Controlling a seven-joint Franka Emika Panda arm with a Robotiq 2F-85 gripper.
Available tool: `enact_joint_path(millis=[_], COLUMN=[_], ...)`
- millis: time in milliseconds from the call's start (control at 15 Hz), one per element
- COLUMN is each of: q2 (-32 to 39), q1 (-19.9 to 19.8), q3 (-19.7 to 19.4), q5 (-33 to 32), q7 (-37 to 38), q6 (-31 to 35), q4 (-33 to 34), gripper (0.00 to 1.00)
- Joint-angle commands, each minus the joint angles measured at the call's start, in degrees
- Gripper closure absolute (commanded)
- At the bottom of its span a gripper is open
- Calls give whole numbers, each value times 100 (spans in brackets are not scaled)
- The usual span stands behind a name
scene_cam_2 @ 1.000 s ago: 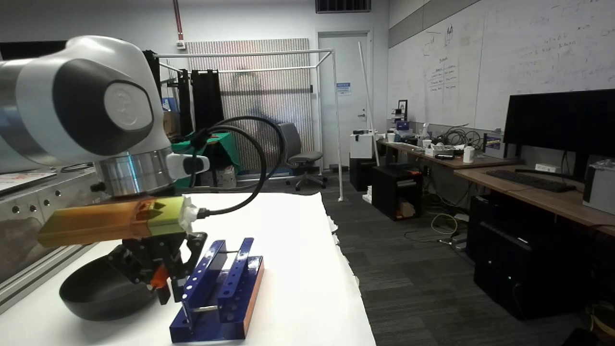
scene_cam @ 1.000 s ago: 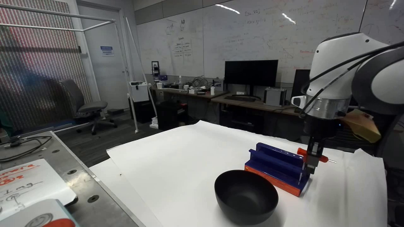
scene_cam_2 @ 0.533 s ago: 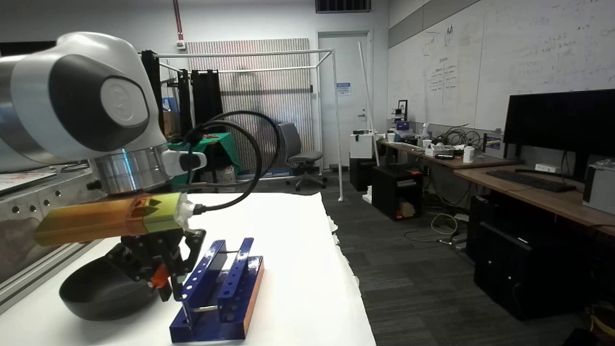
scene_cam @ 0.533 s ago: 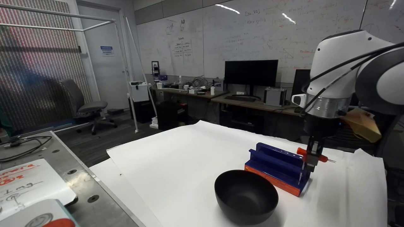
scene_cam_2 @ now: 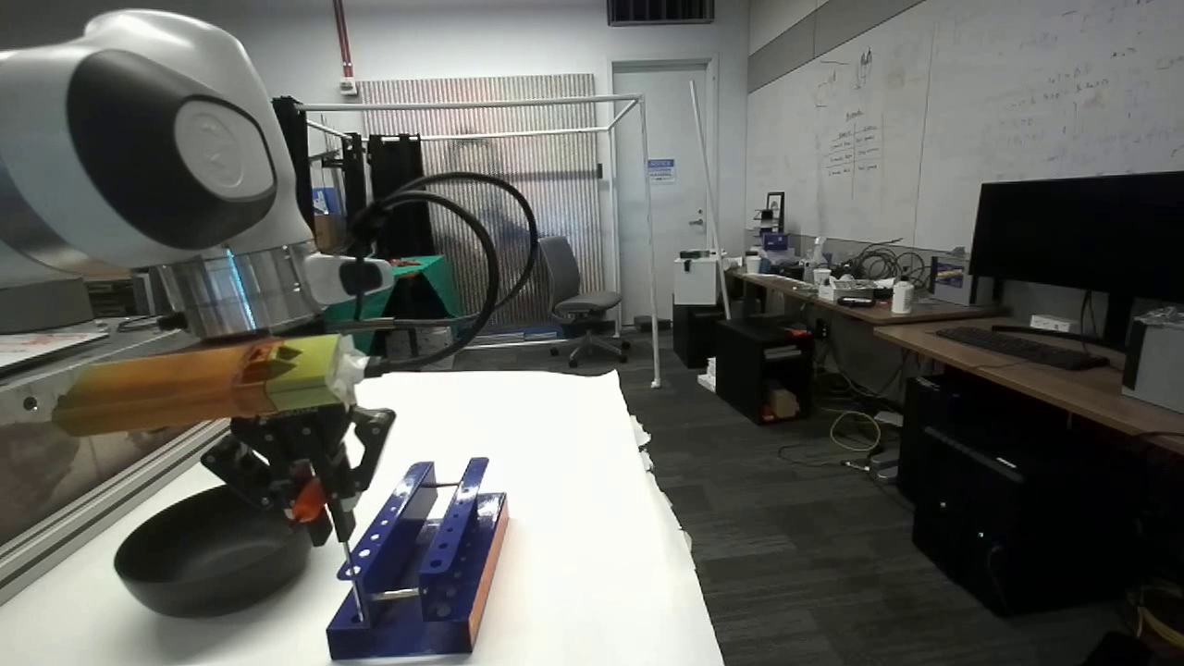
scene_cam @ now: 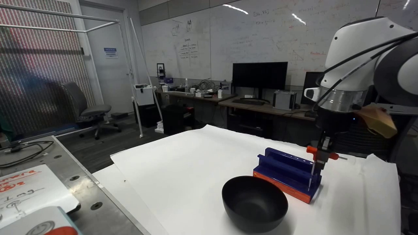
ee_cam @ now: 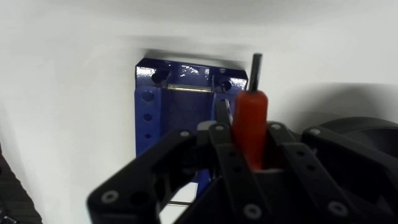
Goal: Put the metal object with the orange handle in the black bowl
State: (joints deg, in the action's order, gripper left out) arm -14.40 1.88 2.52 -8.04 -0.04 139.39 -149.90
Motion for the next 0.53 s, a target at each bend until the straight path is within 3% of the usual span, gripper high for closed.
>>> enact_joint_path(millis=[0,467], q2=[-306,-583], q1=[-68,42], q3=[51,36], q5=[-86,221], q7=[164,148], q6=[-245,-834], q4=[82,618], gripper=[82,84])
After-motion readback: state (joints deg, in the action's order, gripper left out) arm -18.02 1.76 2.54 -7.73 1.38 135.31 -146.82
